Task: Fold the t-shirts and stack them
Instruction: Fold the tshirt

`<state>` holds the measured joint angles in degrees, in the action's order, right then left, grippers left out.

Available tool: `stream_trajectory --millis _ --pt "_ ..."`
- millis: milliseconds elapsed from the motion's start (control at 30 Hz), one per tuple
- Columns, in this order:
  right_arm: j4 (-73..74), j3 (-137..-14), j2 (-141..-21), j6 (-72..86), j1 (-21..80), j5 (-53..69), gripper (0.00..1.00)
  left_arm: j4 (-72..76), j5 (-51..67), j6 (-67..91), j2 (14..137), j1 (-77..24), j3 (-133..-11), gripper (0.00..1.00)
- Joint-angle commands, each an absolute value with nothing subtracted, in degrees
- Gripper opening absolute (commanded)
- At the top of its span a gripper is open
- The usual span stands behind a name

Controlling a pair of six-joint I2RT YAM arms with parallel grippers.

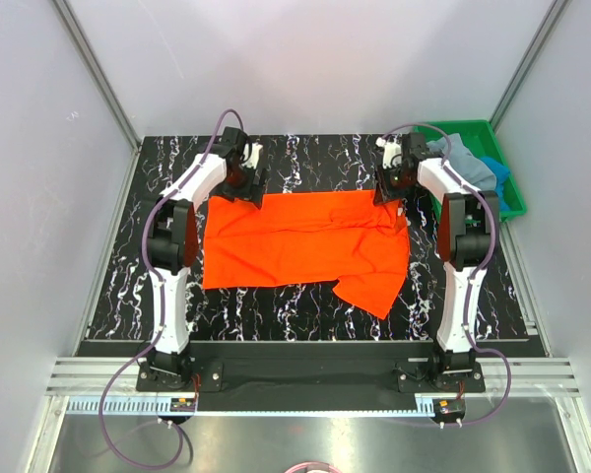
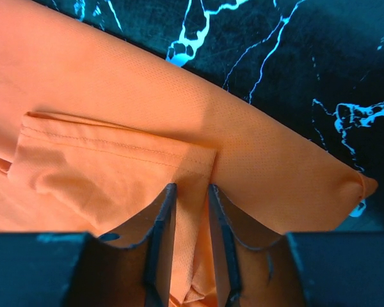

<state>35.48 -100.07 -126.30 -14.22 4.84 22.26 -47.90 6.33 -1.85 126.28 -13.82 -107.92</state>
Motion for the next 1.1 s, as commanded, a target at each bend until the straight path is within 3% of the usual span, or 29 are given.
stream_trajectory --millis 0,67,133,233,667,833,1067 --pt "36.5 -102.7 -127.5 -14.9 5.4 24.2 0.34 -46.8 6.3 -1.7 123.2 -14.1 -107.6 0.92" --pt "36.8 -102.9 -127.8 -15.2 5.4 24.1 0.35 -46.9 6.2 -1.8 123.0 -14.1 -107.6 0.92" --pt "36.9 -103.1 -128.0 -15.6 5.4 24.3 0.21 -46.8 5.7 -1.8 123.0 -14.1 -107.4 0.92" --pt "37.1 -103.4 -127.5 -15.5 5.4 24.6 0.16 -46.8 5.7 -1.8 123.0 -14.1 -107.3 0.92" --pt "40.3 -102.5 -120.5 -16.2 5.9 25.8 0.14 -46.7 6.6 -1.5 123.2 -14.2 -107.8 0.92" --pt "42.0 -96.2 -113.8 -15.8 6.9 27.9 0.13 -46.8 7.1 -1.3 123.0 -14.2 -108.0 0.92" --pt "47.7 -82.0 -105.3 -15.6 9.0 35.6 0.20 -46.8 7.6 -1.1 122.2 -14.2 -108.2 0.92"
